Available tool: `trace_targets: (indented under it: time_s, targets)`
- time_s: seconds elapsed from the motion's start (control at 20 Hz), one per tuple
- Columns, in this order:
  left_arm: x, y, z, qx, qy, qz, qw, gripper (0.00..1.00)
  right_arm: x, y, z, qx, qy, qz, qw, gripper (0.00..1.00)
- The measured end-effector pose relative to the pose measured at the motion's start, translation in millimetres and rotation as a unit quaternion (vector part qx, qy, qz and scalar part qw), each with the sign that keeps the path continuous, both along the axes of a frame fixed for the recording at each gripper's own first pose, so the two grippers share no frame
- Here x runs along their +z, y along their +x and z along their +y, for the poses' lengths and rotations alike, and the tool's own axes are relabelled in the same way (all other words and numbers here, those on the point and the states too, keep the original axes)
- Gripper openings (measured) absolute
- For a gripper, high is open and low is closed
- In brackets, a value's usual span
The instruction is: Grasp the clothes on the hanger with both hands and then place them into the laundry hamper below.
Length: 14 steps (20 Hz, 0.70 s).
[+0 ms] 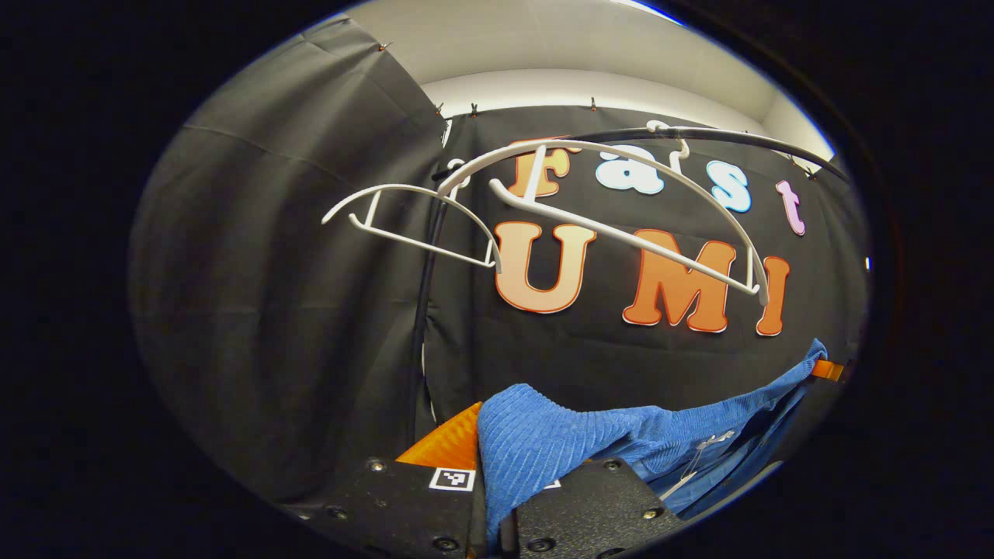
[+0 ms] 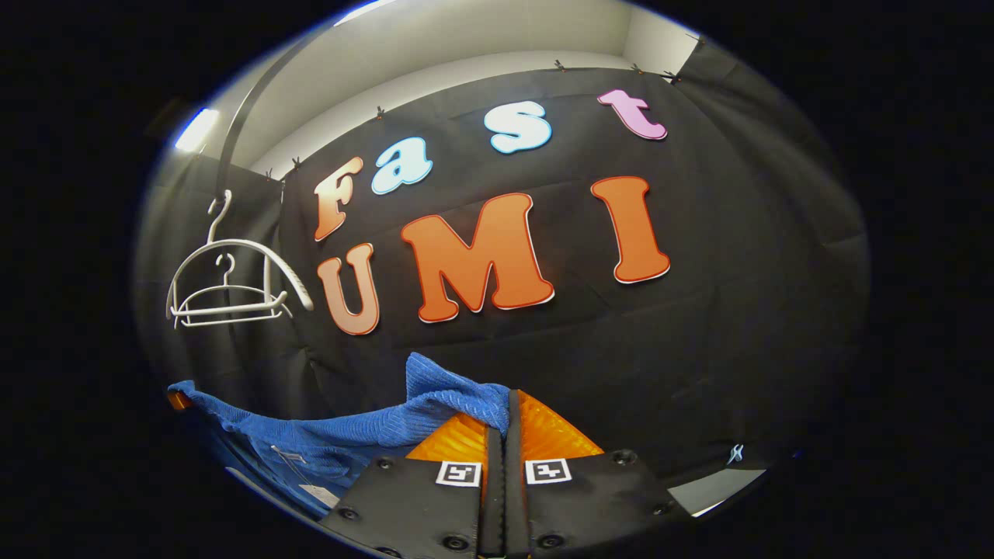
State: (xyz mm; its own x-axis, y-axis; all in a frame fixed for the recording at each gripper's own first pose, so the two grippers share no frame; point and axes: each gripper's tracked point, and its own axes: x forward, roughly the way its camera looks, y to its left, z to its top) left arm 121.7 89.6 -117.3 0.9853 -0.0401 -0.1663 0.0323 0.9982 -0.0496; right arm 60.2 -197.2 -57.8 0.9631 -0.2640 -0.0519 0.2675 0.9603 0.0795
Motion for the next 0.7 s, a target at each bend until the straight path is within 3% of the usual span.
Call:
trace_targets:
  time_s: [0.35, 0.55, 0.7]
  targets:
    - [-40.9, -22.9, -11.2, -0.001, -0.001, 0.046, 0.999, 0.07, -22.4, 11.9, 77.1, 0.094, -0.010, 0.039, 0.995, 0.08]
    - [-67.8, -21.1, -70.3, -0.063, -0.011, 0.071, 0.995, 0.07, -55.6, 22.0, 140.5, 0.167, -0.005, 0.079, 0.983, 0.08]
    - [-98.3, -25.7, -126.8, -0.120, -0.043, 0.100, 0.987, 0.07, -89.0, 21.8, 174.7, 0.205, 0.001, 0.121, 0.971, 0.08]
